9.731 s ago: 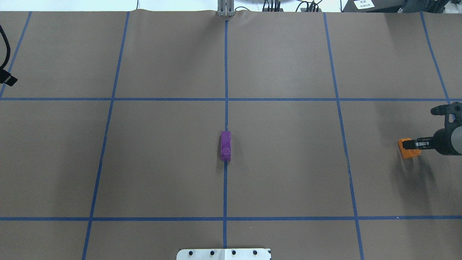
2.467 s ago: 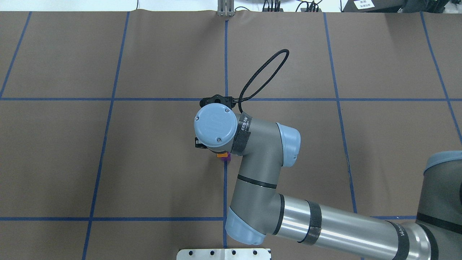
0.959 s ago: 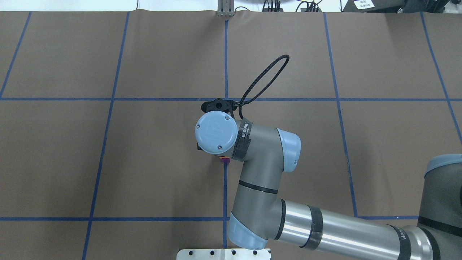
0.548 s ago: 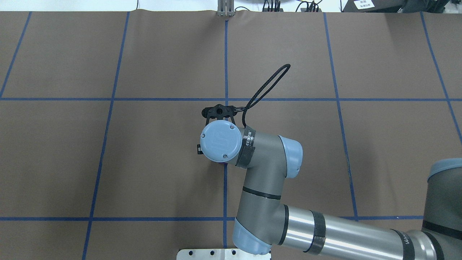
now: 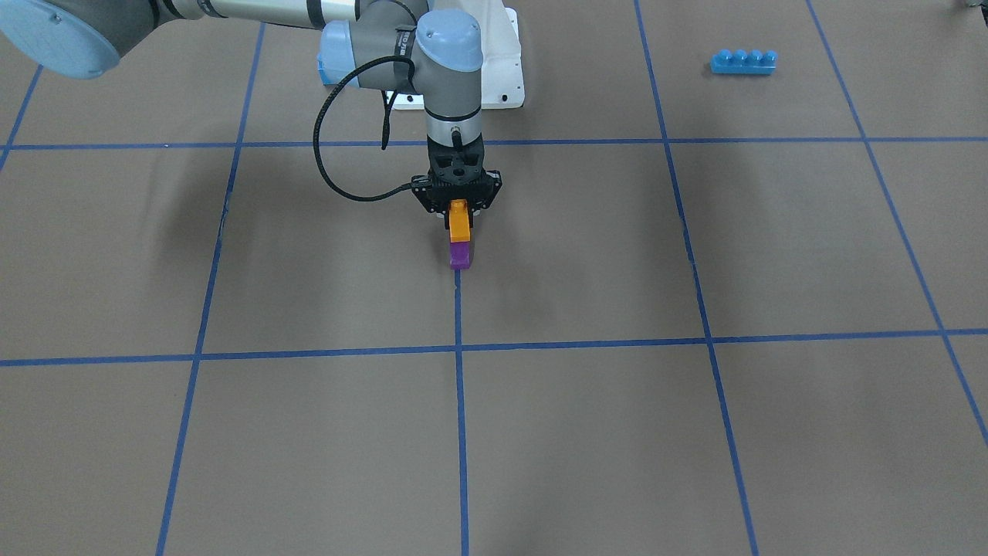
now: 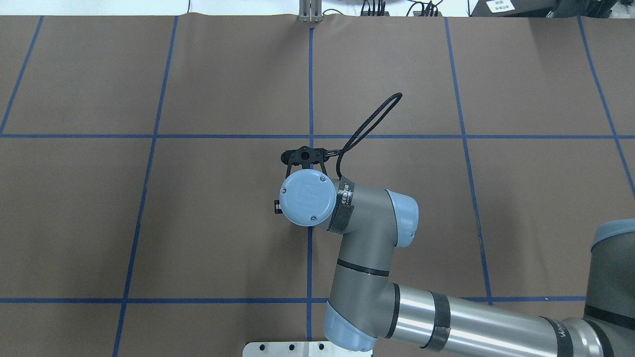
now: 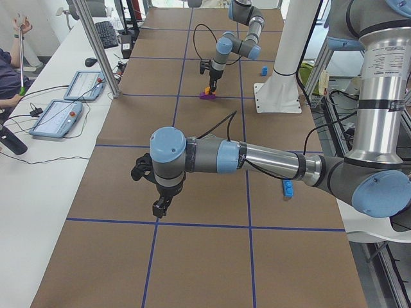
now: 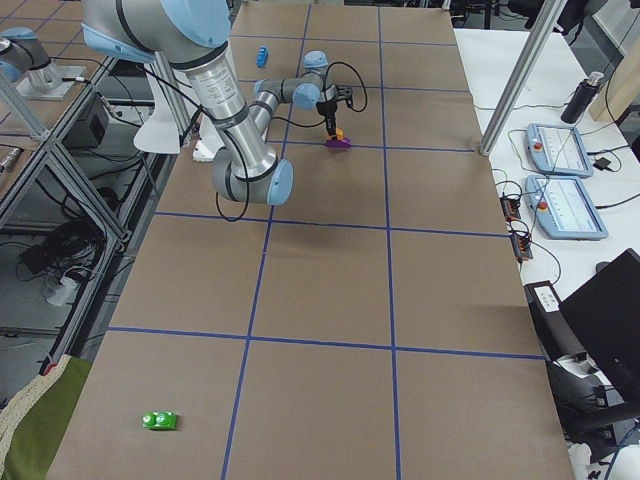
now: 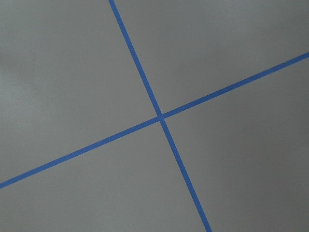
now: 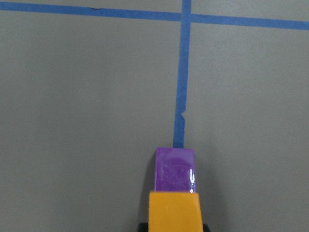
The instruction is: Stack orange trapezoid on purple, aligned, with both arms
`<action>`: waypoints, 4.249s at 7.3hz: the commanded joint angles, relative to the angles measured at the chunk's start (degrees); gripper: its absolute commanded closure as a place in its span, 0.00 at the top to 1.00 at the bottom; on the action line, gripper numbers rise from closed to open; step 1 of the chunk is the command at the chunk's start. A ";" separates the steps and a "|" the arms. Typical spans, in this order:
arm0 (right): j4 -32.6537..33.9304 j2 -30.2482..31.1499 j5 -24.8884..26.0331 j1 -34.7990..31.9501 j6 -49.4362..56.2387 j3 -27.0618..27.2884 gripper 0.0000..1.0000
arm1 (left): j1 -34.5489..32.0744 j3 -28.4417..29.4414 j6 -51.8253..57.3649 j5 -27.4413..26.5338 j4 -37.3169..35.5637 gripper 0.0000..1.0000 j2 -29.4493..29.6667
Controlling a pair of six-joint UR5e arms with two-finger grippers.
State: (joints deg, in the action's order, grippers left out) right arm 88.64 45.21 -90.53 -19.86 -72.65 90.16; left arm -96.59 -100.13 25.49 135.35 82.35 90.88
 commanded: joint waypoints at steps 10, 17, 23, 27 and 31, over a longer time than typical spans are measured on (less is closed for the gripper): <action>12.92 -0.21 -13.93 -11.11 5.55 14.84 1.00 | -0.09 -0.41 0.44 0.00 1.74 1.00 -2.98; 15.15 26.20 -38.23 -50.32 60.35 17.07 1.00 | 0.17 -2.51 -4.83 -7.29 4.04 1.00 -9.57; 8.42 50.13 -37.88 -66.62 80.30 13.12 1.00 | 0.53 -2.78 -9.83 -5.19 4.83 1.00 -9.58; 7.60 53.58 -38.59 -67.67 80.38 13.12 1.00 | 0.53 -2.34 -9.32 -5.10 4.92 1.00 -9.67; 7.60 54.11 -39.99 -67.76 79.94 13.73 1.00 | 0.53 -2.70 -9.23 -5.10 5.10 1.00 -9.67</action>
State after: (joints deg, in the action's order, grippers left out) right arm 96.24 99.26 -130.04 -87.66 7.38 103.84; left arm -96.06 -102.75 16.23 130.25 87.41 81.23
